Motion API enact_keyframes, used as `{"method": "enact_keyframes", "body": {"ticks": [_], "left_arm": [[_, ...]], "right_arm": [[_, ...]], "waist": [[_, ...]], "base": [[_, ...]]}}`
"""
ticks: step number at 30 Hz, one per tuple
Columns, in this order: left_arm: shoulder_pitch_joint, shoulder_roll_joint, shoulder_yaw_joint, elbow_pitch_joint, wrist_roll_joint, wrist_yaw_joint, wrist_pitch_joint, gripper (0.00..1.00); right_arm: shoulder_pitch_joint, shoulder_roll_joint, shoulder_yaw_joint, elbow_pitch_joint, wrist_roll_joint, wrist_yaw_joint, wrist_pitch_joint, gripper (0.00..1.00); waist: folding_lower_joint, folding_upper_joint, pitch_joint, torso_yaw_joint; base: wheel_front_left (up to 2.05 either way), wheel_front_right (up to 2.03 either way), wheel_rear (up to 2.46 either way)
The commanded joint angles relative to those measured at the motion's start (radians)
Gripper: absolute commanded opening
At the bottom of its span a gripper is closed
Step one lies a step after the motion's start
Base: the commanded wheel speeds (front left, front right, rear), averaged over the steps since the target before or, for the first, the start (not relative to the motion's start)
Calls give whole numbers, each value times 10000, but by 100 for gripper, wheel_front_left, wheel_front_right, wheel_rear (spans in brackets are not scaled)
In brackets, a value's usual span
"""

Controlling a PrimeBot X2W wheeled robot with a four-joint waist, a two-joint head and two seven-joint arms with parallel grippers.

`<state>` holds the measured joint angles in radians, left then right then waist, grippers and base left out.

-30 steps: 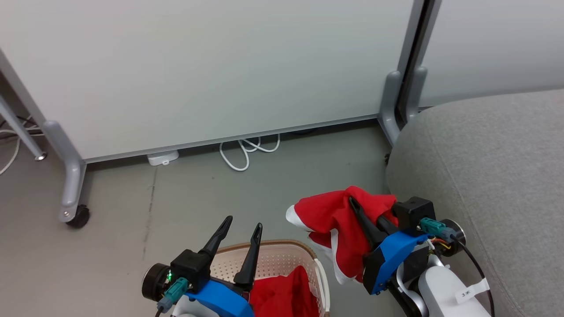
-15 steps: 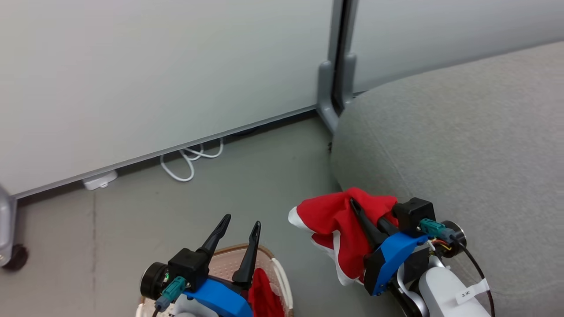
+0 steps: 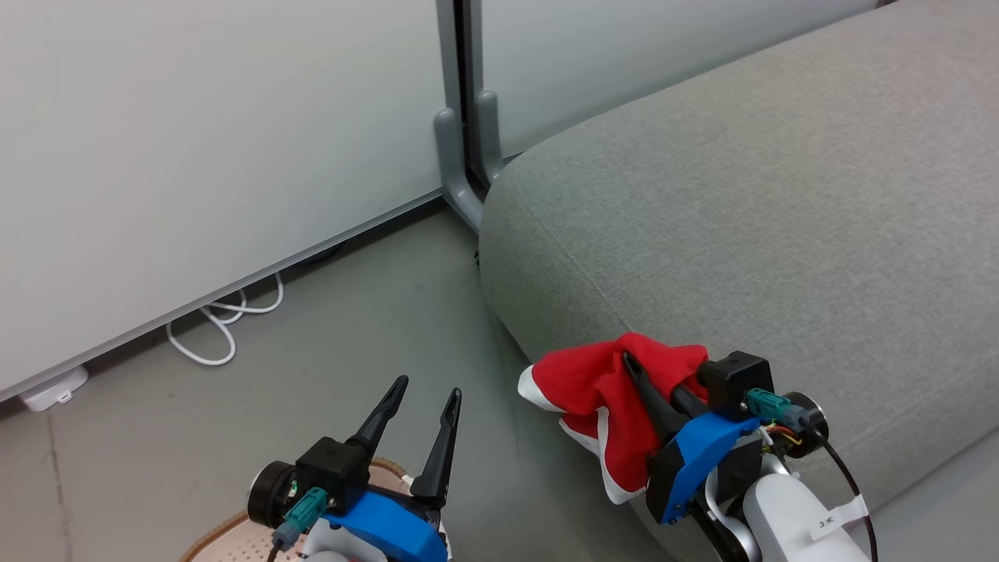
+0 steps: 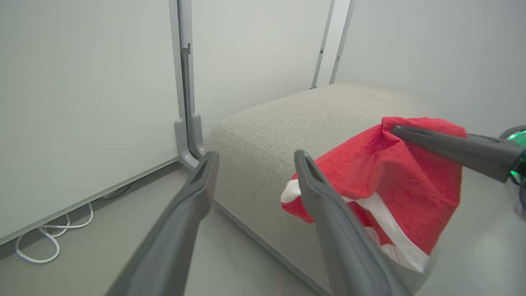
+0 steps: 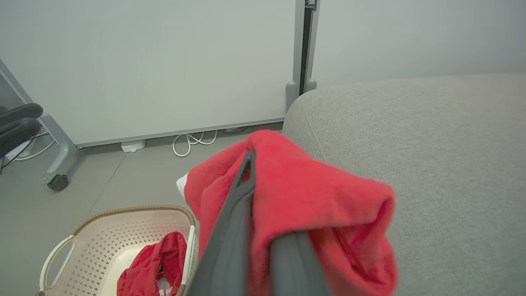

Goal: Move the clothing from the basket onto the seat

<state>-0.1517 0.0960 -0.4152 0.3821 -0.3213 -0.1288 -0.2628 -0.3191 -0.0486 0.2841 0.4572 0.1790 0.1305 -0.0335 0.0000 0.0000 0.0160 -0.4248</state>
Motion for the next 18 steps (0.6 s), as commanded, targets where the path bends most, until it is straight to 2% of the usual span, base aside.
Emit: {"method": "enact_keyframes", "body": {"ticks": [1, 9, 18], "left_arm": [[-99, 28, 16, -20, 44, -22, -31, 100], [-102, 42, -48, 2, 42, -22, -31, 100], [-202, 120, -121, -18, 62, -22, -29, 100]], "right_arm": [[47, -33, -1, -7, 4, 5, -37, 0], [147, -33, -76, -92, 20, 5, -49, 0], [-210, -33, -301, -130, 0, 5, 26, 0]], "waist": [[0, 0, -25, -188], [0, 0, -21, -364], [0, 0, 191, -177]], "base": [[0, 0, 0], [0, 0, 0], [0, 0, 0]]}}
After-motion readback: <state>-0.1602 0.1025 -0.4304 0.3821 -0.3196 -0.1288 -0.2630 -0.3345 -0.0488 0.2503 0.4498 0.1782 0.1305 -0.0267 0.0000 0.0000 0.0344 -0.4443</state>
